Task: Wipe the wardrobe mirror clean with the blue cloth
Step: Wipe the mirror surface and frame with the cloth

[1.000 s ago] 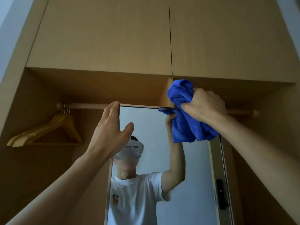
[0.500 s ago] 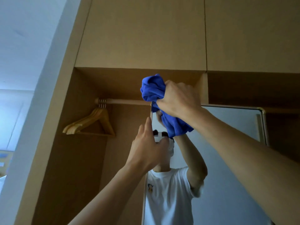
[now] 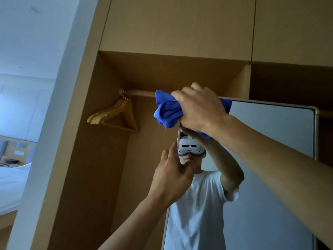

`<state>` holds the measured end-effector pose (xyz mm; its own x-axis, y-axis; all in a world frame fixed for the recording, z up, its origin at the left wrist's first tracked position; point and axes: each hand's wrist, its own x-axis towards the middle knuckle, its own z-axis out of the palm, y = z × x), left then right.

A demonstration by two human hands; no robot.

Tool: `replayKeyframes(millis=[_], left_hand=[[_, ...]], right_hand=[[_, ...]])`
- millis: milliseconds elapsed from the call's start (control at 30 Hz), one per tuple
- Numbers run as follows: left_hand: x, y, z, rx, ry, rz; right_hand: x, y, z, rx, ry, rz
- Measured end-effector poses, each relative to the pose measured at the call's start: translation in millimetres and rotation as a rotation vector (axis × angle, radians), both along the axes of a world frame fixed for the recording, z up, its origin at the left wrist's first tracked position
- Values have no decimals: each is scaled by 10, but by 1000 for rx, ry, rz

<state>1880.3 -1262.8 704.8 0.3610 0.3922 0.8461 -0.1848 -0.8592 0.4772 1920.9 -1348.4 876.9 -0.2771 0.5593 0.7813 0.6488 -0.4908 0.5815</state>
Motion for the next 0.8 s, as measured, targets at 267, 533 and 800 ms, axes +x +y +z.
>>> replayKeyframes(millis=[267,533,800], left_hand=[[-31,-73,-397,-50,-8,30],[-45,-163,-686,-133,1,-53],[-103,-176,-940,-199,18,-81]], right_hand=[[-47,22,-622,-117,16,-27],[-95,-4,-1298,-192,41,-57],[-115,-9,-1012,-104,45,-88]])
